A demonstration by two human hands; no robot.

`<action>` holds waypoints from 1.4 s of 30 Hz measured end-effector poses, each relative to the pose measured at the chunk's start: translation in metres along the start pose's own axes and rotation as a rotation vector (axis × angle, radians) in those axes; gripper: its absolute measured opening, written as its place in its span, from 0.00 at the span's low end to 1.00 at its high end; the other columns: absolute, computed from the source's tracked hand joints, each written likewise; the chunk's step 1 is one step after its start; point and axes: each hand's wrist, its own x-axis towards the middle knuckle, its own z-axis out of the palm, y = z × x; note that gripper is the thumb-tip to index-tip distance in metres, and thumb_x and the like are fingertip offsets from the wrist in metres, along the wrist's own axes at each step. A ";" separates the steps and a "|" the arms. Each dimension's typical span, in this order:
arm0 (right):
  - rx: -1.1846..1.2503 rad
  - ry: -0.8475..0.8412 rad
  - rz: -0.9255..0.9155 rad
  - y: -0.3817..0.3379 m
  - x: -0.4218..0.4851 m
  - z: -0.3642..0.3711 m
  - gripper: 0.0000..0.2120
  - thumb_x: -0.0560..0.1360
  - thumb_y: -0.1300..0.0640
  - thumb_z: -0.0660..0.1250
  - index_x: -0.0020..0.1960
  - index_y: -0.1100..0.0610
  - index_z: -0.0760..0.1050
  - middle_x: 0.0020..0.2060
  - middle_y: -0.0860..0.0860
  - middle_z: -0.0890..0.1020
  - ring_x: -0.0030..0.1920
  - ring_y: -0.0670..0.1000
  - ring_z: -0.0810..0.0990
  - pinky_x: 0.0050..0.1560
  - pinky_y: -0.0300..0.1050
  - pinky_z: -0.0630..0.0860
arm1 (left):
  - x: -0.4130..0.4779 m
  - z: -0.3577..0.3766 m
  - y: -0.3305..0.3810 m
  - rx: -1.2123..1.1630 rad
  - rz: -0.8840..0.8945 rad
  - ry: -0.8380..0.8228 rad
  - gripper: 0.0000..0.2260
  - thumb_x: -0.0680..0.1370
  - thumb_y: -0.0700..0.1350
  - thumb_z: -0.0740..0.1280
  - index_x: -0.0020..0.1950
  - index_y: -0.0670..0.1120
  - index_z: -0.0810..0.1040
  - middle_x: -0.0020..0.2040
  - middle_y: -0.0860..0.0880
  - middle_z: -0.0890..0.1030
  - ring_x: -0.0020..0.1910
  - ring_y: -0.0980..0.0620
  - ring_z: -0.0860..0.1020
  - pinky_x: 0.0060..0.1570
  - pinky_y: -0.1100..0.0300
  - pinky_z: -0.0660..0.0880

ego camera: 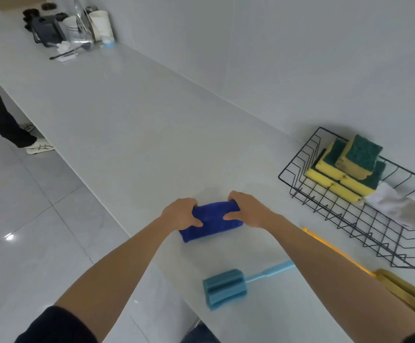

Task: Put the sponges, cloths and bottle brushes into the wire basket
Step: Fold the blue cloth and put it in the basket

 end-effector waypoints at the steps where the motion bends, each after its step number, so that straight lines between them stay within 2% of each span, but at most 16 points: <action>1: 0.052 0.019 0.009 0.004 -0.008 -0.006 0.11 0.74 0.54 0.66 0.47 0.56 0.63 0.43 0.52 0.71 0.42 0.52 0.69 0.35 0.37 0.64 | 0.000 -0.004 0.007 0.006 0.022 -0.001 0.17 0.73 0.46 0.69 0.58 0.40 0.73 0.50 0.46 0.76 0.45 0.49 0.73 0.44 0.58 0.70; 7: 0.125 0.226 0.073 0.029 -0.063 -0.055 0.11 0.73 0.53 0.67 0.47 0.54 0.65 0.41 0.51 0.74 0.40 0.51 0.72 0.34 0.36 0.65 | 0.005 -0.029 0.079 0.066 0.249 0.006 0.16 0.74 0.46 0.69 0.57 0.39 0.74 0.56 0.42 0.78 0.46 0.49 0.73 0.45 0.58 0.70; 12: 0.193 0.449 0.153 0.055 -0.122 -0.096 0.09 0.74 0.54 0.67 0.50 0.56 0.69 0.44 0.51 0.75 0.43 0.51 0.73 0.35 0.32 0.67 | 0.009 -0.039 0.160 0.129 0.464 0.004 0.14 0.73 0.44 0.70 0.55 0.39 0.75 0.49 0.44 0.76 0.46 0.48 0.73 0.43 0.58 0.70; 14: 0.231 0.528 0.201 0.069 -0.147 -0.109 0.10 0.74 0.55 0.67 0.51 0.56 0.69 0.44 0.51 0.75 0.44 0.51 0.73 0.37 0.33 0.68 | 0.008 -0.038 0.196 0.158 0.553 0.001 0.14 0.73 0.43 0.69 0.55 0.39 0.75 0.51 0.43 0.77 0.46 0.49 0.73 0.41 0.59 0.70; 17: 0.287 0.647 0.299 0.091 -0.182 -0.124 0.10 0.74 0.54 0.67 0.51 0.57 0.70 0.41 0.49 0.75 0.45 0.53 0.74 0.39 0.37 0.70 | 0.009 -0.030 0.246 0.172 0.666 -0.023 0.16 0.74 0.43 0.69 0.60 0.41 0.73 0.58 0.42 0.78 0.52 0.45 0.76 0.48 0.54 0.73; 19: 0.294 0.724 0.371 0.106 -0.202 -0.132 0.12 0.74 0.55 0.67 0.53 0.59 0.71 0.42 0.51 0.75 0.44 0.53 0.74 0.38 0.36 0.69 | 0.008 -0.024 0.277 0.187 0.739 -0.035 0.18 0.75 0.43 0.69 0.63 0.42 0.71 0.60 0.43 0.77 0.56 0.44 0.76 0.52 0.53 0.74; 22: 0.306 0.850 0.440 0.125 -0.227 -0.141 0.10 0.73 0.56 0.68 0.51 0.58 0.72 0.43 0.53 0.77 0.43 0.53 0.74 0.35 0.34 0.68 | 0.008 -0.015 0.317 0.225 0.828 -0.057 0.17 0.75 0.43 0.68 0.62 0.43 0.71 0.59 0.43 0.78 0.53 0.45 0.76 0.51 0.53 0.73; 24: 0.323 0.918 0.489 0.135 -0.239 -0.146 0.10 0.73 0.57 0.68 0.52 0.59 0.73 0.42 0.52 0.76 0.43 0.53 0.73 0.34 0.34 0.68 | 0.012 -0.009 0.339 0.245 0.855 -0.070 0.15 0.75 0.43 0.68 0.61 0.42 0.72 0.58 0.42 0.78 0.49 0.47 0.76 0.48 0.54 0.73; 27: 0.348 0.989 0.556 0.151 -0.250 -0.153 0.12 0.73 0.58 0.68 0.55 0.61 0.74 0.43 0.53 0.76 0.43 0.54 0.73 0.35 0.34 0.68 | 0.019 -0.001 0.369 0.255 0.875 -0.097 0.15 0.75 0.43 0.68 0.61 0.42 0.73 0.59 0.41 0.78 0.54 0.43 0.77 0.54 0.50 0.75; 30: 0.372 1.020 0.613 0.166 -0.255 -0.161 0.13 0.73 0.58 0.67 0.56 0.61 0.73 0.44 0.53 0.77 0.44 0.54 0.73 0.34 0.34 0.68 | 0.029 0.006 0.392 0.274 0.890 -0.122 0.16 0.75 0.43 0.67 0.62 0.42 0.73 0.60 0.42 0.77 0.57 0.42 0.77 0.55 0.50 0.75; 32: 0.393 1.048 0.661 0.178 -0.255 -0.166 0.14 0.72 0.58 0.68 0.56 0.61 0.74 0.44 0.54 0.76 0.44 0.54 0.73 0.35 0.39 0.69 | 0.038 0.012 0.408 0.310 0.894 -0.123 0.16 0.76 0.44 0.67 0.63 0.43 0.73 0.61 0.42 0.77 0.57 0.42 0.76 0.56 0.50 0.75; 34: 0.417 1.071 0.713 0.189 -0.254 -0.170 0.15 0.72 0.57 0.68 0.56 0.61 0.74 0.43 0.54 0.76 0.43 0.55 0.73 0.41 0.44 0.69 | 0.047 0.018 0.422 0.358 0.904 -0.117 0.16 0.76 0.44 0.67 0.63 0.43 0.73 0.61 0.42 0.77 0.58 0.43 0.76 0.55 0.51 0.73; 37: 0.455 1.075 0.763 0.207 -0.248 -0.173 0.15 0.71 0.58 0.68 0.56 0.61 0.73 0.44 0.56 0.77 0.43 0.55 0.74 0.42 0.44 0.69 | 0.065 0.029 0.438 0.405 0.894 -0.128 0.16 0.76 0.45 0.66 0.63 0.43 0.73 0.62 0.42 0.76 0.58 0.43 0.75 0.54 0.52 0.72; 42: 0.468 1.012 0.818 0.235 -0.228 -0.174 0.15 0.72 0.58 0.67 0.56 0.61 0.72 0.52 0.60 0.80 0.43 0.54 0.73 0.42 0.44 0.69 | 0.098 0.046 0.450 0.458 0.856 -0.170 0.15 0.76 0.44 0.66 0.63 0.43 0.73 0.61 0.42 0.77 0.57 0.43 0.76 0.54 0.52 0.74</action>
